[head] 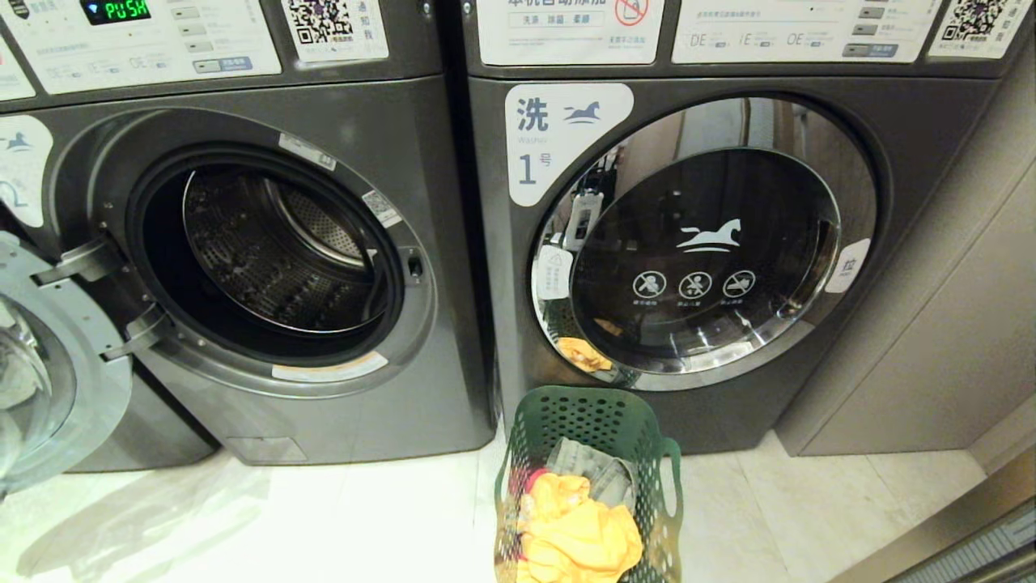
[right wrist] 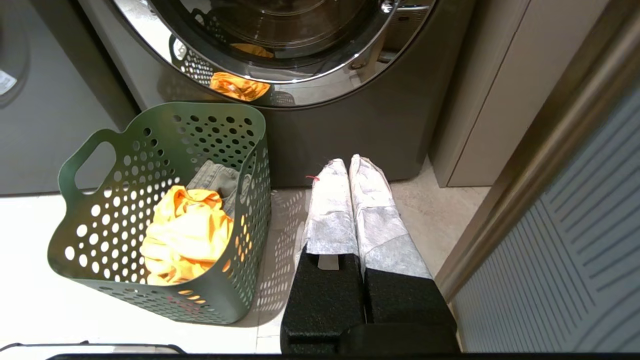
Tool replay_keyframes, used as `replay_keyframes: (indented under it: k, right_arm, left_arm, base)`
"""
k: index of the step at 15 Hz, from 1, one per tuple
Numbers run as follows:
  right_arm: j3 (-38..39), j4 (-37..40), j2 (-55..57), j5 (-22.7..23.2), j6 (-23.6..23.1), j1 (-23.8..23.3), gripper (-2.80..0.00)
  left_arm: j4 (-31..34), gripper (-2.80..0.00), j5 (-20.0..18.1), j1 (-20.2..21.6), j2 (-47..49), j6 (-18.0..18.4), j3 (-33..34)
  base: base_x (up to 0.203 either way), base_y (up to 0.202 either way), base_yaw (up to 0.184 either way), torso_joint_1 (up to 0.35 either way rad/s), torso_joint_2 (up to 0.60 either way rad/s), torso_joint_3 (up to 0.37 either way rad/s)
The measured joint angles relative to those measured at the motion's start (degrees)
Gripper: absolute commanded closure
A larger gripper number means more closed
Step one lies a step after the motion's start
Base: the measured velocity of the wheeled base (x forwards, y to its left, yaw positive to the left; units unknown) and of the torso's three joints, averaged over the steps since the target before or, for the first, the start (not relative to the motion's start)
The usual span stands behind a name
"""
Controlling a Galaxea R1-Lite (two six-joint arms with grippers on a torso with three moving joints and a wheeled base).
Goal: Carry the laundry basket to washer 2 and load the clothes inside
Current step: Place the clothes into the washing machine
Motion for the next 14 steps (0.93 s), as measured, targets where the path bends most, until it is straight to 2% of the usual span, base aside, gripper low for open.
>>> replay_keyframes:
  k: [4,14]
  right_arm:
    - [0.0,0.0,0.0,0.0,0.0,0.1,0.0]
    - [0.0,0.0,0.0,0.0,0.0,0.0,0.0]
  left_arm:
    - [-0.1,0.0,0.0,0.1,0.0,0.0,0.0]
    - [-0.1,0.0,0.0,0.0,0.0,0.0,0.0]
  base:
    - [0.0,0.024,0.0,-0.001,0.0,0.0]
    - [0.0,0.193,-0.001,0.004,0.0,0.003]
